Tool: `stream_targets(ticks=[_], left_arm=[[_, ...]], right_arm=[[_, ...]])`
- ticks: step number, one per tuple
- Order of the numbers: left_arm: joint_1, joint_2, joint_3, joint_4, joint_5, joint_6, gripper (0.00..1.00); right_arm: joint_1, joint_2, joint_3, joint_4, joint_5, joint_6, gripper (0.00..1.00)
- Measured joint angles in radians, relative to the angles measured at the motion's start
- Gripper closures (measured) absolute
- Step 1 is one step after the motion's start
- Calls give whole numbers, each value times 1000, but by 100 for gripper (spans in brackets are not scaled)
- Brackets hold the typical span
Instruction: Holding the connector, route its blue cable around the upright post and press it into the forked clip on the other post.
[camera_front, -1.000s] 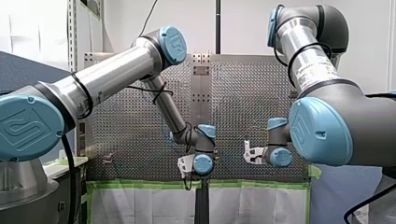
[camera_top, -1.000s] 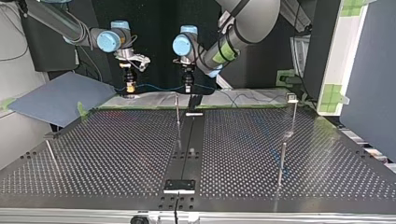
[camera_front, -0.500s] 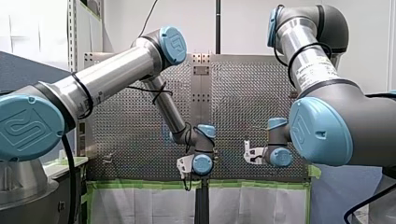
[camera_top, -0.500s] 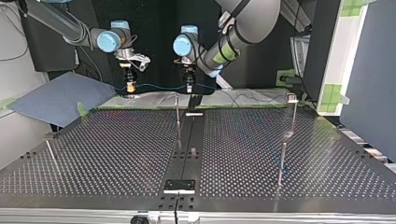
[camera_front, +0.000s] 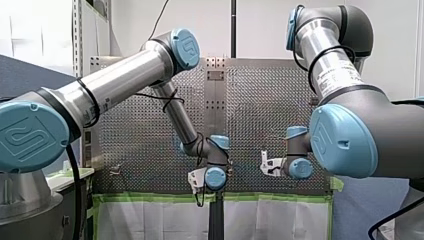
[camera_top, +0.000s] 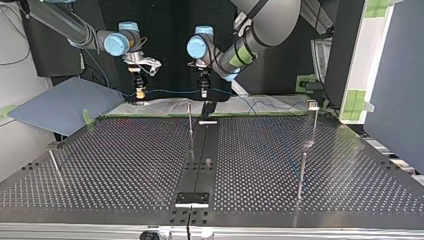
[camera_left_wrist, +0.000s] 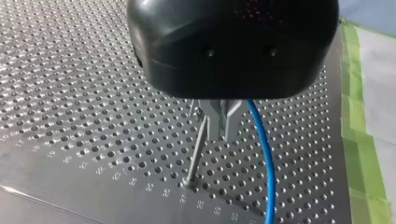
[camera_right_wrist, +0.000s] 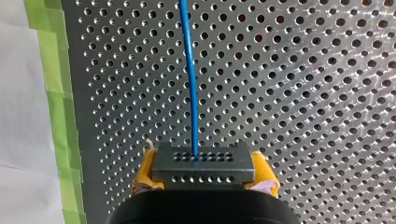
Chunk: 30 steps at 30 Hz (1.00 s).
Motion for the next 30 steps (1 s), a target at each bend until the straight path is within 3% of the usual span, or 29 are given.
stream_targets(ticks=[10, 17, 30], left_arm=[[3, -1, -4, -5, 0, -2, 100], [9, -38, 12, -8, -2, -10, 100], [27, -49, 72, -73, -5, -11, 100]], right_arm=[[4, 0, 0, 1, 0, -1, 100], [6, 1, 0, 3, -1, -2, 100], [3, 1, 0, 0, 0, 0, 100]])
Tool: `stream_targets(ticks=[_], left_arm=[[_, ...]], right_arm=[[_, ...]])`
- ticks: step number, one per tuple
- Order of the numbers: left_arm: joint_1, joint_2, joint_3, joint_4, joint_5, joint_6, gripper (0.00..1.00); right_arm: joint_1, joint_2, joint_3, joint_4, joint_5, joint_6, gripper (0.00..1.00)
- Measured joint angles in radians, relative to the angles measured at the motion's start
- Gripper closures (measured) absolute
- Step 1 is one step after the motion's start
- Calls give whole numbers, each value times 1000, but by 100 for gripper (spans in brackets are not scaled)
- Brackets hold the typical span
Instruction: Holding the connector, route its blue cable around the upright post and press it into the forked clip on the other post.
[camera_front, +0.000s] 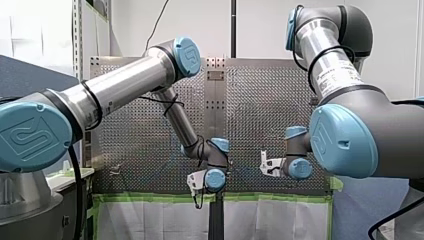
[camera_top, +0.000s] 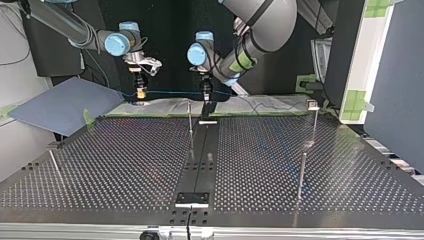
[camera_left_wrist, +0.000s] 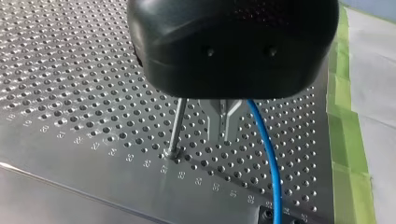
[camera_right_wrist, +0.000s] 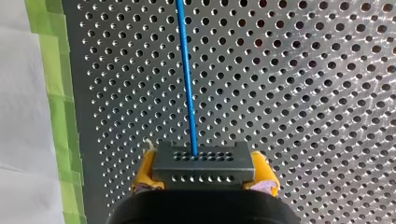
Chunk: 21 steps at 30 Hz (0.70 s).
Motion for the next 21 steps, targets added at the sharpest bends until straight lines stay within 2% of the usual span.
stream_targets(ticks=[13, 21], left_arm=[[-17, 3, -7, -38, -83, 63, 100], [-24, 23, -7, -38, -92, 72, 100]], right_arm=[[-1, 0, 0, 3, 0, 1, 100], [-4, 0, -5, 3, 0, 2, 100]])
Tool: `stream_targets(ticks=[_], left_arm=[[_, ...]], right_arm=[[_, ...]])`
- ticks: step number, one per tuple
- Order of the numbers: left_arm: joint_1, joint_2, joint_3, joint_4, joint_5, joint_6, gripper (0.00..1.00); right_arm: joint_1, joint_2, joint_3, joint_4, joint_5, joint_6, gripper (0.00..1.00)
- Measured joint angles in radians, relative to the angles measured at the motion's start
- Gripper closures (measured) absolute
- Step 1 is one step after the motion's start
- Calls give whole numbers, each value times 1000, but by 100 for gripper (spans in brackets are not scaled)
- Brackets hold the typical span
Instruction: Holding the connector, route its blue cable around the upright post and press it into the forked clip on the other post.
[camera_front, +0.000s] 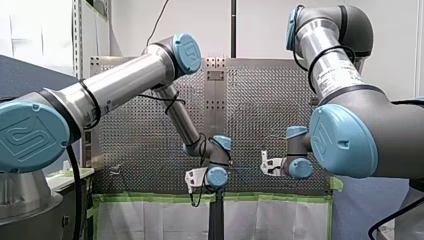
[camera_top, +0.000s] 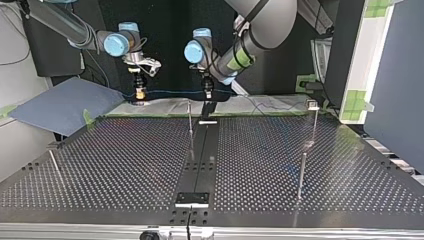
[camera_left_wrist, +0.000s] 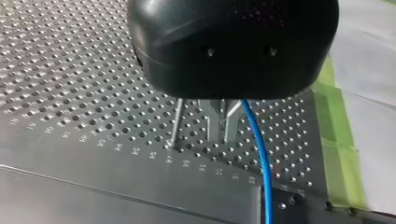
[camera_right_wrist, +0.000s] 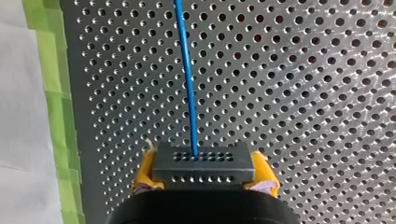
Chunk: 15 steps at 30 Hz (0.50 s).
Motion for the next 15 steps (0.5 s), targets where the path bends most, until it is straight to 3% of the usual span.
stream_targets(ticks=[8, 15], left_arm=[[0, 5, 0, 2, 11, -4, 100], [13, 4, 3, 20, 63, -23, 100]], right_arm=[[0, 0, -4, 4, 0, 0, 100], [0, 0, -7, 12, 0, -5, 100]])
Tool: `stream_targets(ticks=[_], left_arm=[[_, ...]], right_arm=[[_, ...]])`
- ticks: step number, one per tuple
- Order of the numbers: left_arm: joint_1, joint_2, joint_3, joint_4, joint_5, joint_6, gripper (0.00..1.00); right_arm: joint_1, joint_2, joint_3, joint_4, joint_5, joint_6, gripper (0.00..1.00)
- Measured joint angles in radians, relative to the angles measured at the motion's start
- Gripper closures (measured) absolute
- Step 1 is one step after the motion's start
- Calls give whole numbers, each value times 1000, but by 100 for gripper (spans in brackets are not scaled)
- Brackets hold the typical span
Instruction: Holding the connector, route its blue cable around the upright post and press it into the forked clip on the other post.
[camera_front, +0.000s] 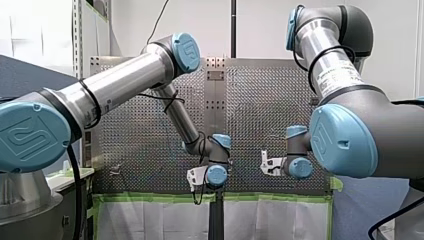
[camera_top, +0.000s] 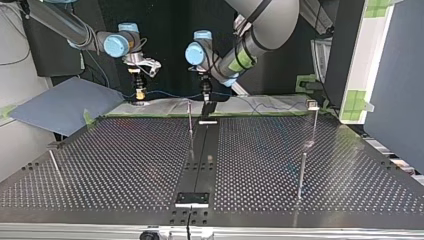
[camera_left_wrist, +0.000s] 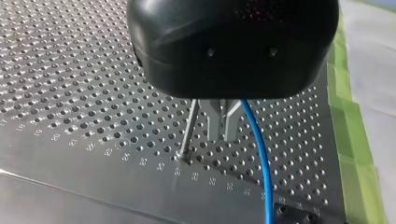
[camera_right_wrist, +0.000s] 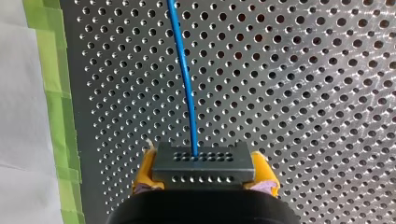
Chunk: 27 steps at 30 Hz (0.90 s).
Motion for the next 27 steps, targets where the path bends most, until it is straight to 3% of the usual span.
stream_targets(ticks=[12, 20, 27], left_arm=[[32, -4, 9, -16, 100, -18, 100], [51, -4, 25, -30, 134, -26, 100], [65, -9, 46, -57, 160, -44, 100]], right_arm=[[2, 1, -11, 15, 2, -3, 100], [2, 0, -16, 19, 6, -3, 100], [0, 0, -29, 49, 33, -6, 100]])
